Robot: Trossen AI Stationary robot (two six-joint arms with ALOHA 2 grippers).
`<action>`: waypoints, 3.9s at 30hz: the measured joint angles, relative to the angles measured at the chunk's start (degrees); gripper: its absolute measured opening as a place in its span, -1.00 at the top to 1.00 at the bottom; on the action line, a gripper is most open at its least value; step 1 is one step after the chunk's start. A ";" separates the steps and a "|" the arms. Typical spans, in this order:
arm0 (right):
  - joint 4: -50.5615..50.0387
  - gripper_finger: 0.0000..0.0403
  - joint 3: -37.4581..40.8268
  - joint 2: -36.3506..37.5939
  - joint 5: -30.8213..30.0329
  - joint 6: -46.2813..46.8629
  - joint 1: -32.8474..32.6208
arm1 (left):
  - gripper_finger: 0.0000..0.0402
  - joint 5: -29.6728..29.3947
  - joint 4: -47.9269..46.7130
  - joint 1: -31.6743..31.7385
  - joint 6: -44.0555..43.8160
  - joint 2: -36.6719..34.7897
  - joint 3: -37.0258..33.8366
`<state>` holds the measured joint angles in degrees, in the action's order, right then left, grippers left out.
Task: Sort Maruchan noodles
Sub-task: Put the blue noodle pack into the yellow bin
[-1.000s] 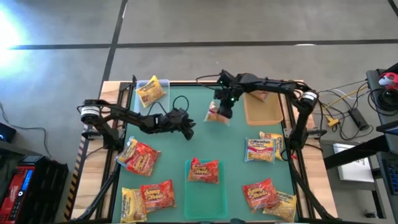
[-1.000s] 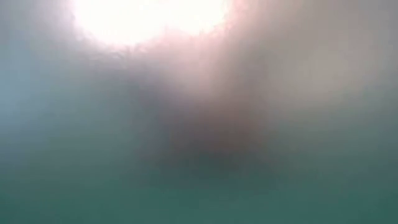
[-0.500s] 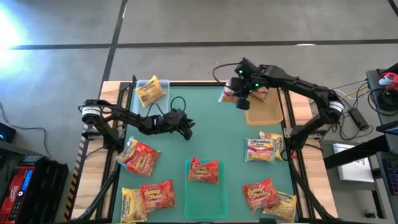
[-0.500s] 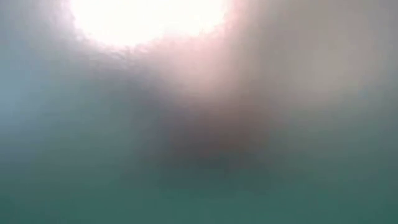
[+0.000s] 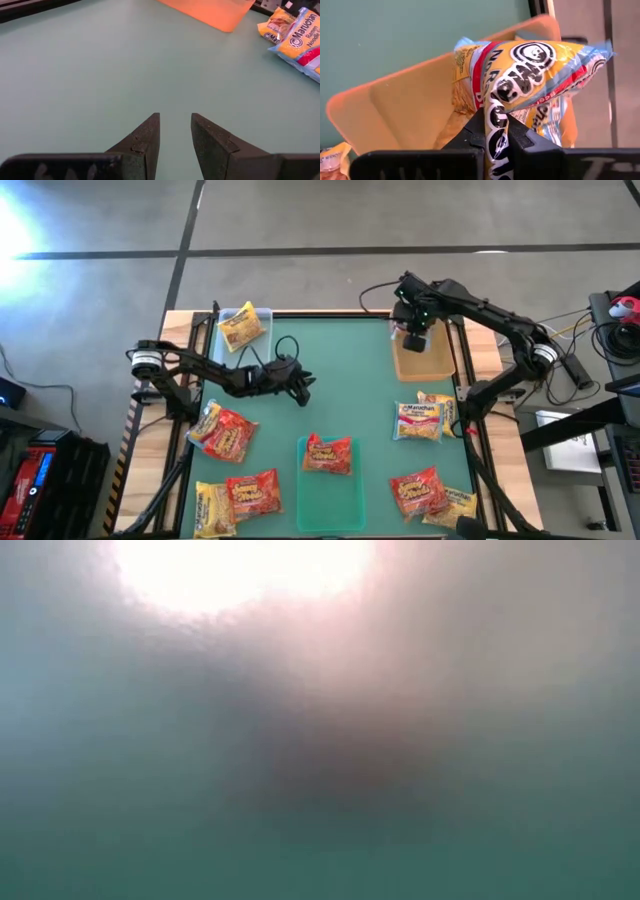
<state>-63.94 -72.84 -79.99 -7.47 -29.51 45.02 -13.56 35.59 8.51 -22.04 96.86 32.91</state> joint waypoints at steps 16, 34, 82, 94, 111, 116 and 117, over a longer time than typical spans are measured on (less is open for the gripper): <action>14.28 0.91 9.09 -2.26 -0.08 -8.23 6.48 | 0.53 0.02 0.15 -0.28 0.09 0.00 -0.02; 26.21 0.52 14.07 -2.60 -4.76 -7.58 7.25 | 0.53 0.02 0.20 -0.28 0.35 0.02 -0.04; 5.49 0.37 6.64 2.96 -5.81 38.89 -23.03 | 0.53 11.65 -0.17 -3.50 -1.01 -0.04 5.68; 1.36 0.44 17.66 7.92 0.04 71.93 -47.42 | 0.53 11.63 -0.09 -4.46 0.75 -0.07 5.64; -9.94 0.53 21.41 7.48 16.53 103.49 -69.00 | 0.53 11.61 -0.02 -4.46 3.91 -0.11 5.79; -10.29 0.60 24.33 7.48 16.39 102.90 -69.00 | 0.53 11.61 -0.02 -4.46 3.78 -0.11 5.81; -10.26 0.61 25.06 7.48 16.39 102.56 -69.00 | 0.53 11.62 -0.02 -4.46 3.76 -0.11 5.81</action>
<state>-74.20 -47.78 -72.51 8.92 73.04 -23.99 -1.95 35.57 4.05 -18.28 96.75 38.72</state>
